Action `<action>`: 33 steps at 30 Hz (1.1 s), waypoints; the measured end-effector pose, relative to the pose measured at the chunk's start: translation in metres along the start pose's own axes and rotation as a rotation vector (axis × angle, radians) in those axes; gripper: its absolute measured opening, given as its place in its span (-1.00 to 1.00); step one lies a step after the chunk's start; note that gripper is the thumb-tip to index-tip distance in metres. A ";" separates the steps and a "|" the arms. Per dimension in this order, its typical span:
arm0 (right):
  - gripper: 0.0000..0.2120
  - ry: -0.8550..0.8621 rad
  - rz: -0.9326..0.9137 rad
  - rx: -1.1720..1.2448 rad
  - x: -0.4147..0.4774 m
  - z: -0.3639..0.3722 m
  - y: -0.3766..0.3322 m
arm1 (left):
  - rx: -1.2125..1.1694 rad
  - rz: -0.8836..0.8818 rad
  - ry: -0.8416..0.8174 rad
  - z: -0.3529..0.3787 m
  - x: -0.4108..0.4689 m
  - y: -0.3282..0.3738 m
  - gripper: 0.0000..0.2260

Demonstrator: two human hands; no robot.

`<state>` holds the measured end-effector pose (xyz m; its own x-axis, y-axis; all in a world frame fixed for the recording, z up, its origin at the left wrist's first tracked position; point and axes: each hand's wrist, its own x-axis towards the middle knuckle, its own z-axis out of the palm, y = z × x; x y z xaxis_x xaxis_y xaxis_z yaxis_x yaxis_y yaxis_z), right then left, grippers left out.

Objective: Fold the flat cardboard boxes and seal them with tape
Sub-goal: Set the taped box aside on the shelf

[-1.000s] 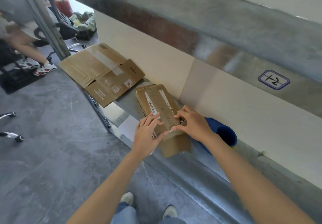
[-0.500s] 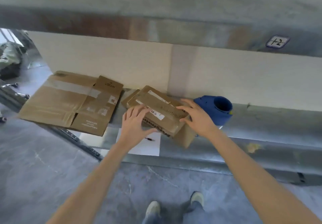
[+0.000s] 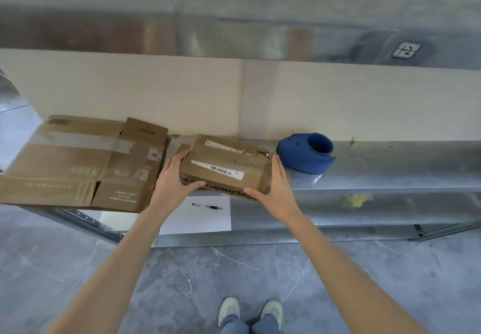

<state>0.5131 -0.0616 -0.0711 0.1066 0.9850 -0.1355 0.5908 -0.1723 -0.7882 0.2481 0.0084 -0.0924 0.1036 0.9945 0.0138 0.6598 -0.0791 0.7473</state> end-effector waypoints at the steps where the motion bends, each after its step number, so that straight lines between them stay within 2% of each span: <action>1: 0.15 -0.001 0.006 -0.023 0.003 0.000 0.000 | 0.003 -0.003 -0.003 0.000 -0.003 -0.002 -0.16; 4: 0.22 -0.019 -0.004 -0.071 0.011 -0.003 0.000 | 0.023 -0.001 -0.048 -0.001 -0.009 -0.006 -0.07; 8: 0.37 -0.099 -0.008 -0.221 0.023 -0.009 -0.001 | -0.078 0.016 -0.083 0.006 -0.009 -0.004 0.00; 13: 0.32 -0.104 -0.048 -0.335 0.027 -0.005 0.004 | -0.129 -0.012 -0.067 0.011 -0.008 -0.010 -0.08; 26: 0.26 -0.119 -0.075 -0.275 0.023 -0.002 0.009 | -0.175 -0.010 -0.079 0.011 -0.011 -0.012 -0.12; 33: 0.17 0.027 -0.090 -0.113 0.013 0.011 0.015 | -0.200 -0.005 -0.029 0.005 -0.013 -0.007 -0.06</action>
<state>0.5145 -0.0512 -0.0907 0.0695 0.9964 -0.0495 0.6853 -0.0837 -0.7234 0.2455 -0.0038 -0.1013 0.1238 0.9923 -0.0069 0.4999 -0.0564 0.8642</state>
